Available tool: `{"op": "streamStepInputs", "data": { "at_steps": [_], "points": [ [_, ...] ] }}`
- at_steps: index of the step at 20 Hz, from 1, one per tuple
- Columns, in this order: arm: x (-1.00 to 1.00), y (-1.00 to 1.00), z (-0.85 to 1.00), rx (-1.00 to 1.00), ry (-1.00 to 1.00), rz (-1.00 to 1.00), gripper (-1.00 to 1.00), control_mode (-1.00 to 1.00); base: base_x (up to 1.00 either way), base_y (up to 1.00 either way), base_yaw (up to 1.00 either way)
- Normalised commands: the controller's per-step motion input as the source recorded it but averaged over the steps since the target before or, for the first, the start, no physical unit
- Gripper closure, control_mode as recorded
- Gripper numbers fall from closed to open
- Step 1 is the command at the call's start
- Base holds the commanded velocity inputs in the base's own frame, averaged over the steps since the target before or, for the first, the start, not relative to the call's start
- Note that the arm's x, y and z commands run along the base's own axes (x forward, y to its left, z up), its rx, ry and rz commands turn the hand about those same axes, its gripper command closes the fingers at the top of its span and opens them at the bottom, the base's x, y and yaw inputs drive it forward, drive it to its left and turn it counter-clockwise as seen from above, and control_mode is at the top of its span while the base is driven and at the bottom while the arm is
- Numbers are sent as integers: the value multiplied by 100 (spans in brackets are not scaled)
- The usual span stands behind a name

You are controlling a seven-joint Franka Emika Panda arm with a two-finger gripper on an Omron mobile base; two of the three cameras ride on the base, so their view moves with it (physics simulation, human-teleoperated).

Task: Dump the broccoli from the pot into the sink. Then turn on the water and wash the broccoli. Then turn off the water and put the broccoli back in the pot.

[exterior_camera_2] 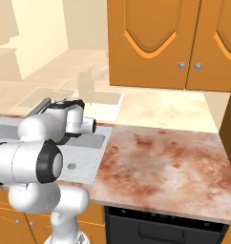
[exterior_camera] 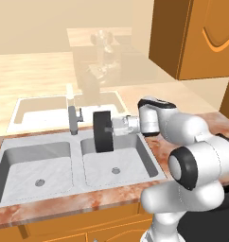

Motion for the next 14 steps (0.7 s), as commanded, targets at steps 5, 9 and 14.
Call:
{"op": "streamStepInputs", "data": {
  "at_steps": [5,9,14],
  "points": [
    [0,-30,7,12,0,0,100,-100,0,0,0],
    [0,-15,0,26,0,0,100,-100,0,0,0],
    [0,-10,0,27,0,0,100,-100,0,0,0]
  ]
}}
